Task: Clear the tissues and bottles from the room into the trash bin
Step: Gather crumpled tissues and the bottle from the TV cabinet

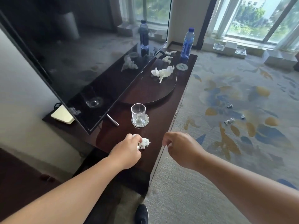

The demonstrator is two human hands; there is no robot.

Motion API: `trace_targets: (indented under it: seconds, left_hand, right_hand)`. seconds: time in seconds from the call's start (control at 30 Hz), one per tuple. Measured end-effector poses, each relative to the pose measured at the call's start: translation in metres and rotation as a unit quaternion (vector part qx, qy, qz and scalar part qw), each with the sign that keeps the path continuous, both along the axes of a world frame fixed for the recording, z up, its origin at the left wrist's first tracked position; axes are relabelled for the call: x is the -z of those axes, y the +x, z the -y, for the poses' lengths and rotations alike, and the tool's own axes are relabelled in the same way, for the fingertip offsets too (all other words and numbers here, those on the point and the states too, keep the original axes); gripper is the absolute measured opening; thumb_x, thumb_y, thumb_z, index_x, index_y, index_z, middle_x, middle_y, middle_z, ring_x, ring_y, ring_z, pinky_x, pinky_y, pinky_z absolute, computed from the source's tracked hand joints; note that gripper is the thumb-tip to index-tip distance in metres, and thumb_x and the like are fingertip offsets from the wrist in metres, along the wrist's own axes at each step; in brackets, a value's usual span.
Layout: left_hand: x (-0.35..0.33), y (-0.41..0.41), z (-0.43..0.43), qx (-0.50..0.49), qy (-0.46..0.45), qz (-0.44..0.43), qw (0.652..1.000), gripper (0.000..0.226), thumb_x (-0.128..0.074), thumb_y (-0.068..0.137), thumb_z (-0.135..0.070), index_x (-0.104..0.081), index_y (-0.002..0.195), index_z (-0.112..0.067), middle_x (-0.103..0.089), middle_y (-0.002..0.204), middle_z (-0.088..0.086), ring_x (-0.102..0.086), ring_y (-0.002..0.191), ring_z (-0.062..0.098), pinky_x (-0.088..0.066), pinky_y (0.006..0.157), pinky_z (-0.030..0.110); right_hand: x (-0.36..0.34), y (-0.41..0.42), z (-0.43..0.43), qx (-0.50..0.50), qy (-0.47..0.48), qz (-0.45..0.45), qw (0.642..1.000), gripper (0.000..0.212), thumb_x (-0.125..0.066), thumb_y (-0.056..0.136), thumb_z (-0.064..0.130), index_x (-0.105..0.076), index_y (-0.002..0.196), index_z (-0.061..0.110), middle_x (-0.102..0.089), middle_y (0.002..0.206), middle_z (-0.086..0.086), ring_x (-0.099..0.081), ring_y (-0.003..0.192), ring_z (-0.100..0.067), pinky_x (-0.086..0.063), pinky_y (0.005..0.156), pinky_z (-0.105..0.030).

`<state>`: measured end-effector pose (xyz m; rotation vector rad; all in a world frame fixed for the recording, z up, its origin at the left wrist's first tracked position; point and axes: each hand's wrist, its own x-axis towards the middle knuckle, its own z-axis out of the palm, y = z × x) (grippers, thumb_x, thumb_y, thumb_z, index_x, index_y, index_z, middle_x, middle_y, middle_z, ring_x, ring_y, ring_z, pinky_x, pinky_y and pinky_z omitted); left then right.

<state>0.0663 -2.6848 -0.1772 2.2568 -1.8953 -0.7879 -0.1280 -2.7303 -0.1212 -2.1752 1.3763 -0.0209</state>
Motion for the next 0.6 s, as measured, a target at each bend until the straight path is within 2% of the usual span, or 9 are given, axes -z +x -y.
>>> trace_targets:
  seconds: [0.13, 0.3, 0.43, 0.6]
  left_hand:
    - [0.02, 0.01, 0.031, 0.006, 0.017, 0.014, 1.0, 0.038, -0.046, 0.089, -0.018, -0.043, 0.127, -0.025, -0.042, 0.119, 0.001, -0.057, 0.091, 0.027, -0.038, 0.066, 0.032]
    - [0.045, 0.011, 0.052, 0.012, 0.045, 0.02, 0.999, 0.041, -0.047, 0.089, -0.018, -0.043, 0.129, -0.029, -0.04, 0.121, 0.001, -0.059, 0.091, 0.028, -0.046, 0.072, 0.035]
    - [0.063, 0.011, 0.063, 0.009, 0.065, 0.034, 0.997, 0.046, -0.047, 0.089, -0.015, -0.041, 0.13, -0.034, -0.036, 0.121, 0.001, -0.058, 0.084, 0.027, -0.049, 0.072, 0.036]
    - [0.079, 0.004, 0.068, -0.005, 0.088, 0.047, 0.995, 0.047, -0.05, 0.089, -0.017, -0.039, 0.129, -0.04, -0.032, 0.122, 0.002, -0.052, 0.075, 0.025, -0.046, 0.069, 0.034]
  right_hand:
    - [0.012, 0.011, 0.028, 0.012, -0.003, -0.009, 1.0, 0.033, -0.044, 0.088, 0.003, -0.062, 0.101, 0.027, -0.058, 0.102, 0.006, -0.053, 0.095, -0.015, -0.047, 0.075, -0.029]
    - [0.027, 0.014, 0.051, 0.01, 0.016, -0.024, 1.0, 0.028, -0.045, 0.091, 0.006, -0.062, 0.101, 0.026, -0.057, 0.106, 0.006, -0.053, 0.1, -0.015, -0.049, 0.082, -0.033]
    - [0.037, 0.011, 0.066, -0.001, 0.024, -0.025, 0.999, 0.027, -0.045, 0.091, 0.008, -0.062, 0.1, 0.027, -0.057, 0.105, 0.007, -0.053, 0.1, -0.014, -0.046, 0.079, -0.03]
    - [0.047, 0.005, 0.082, -0.012, 0.037, -0.02, 0.999, 0.026, -0.046, 0.091, 0.009, -0.061, 0.097, 0.03, -0.057, 0.104, 0.008, -0.055, 0.097, -0.014, -0.049, 0.083, -0.034]
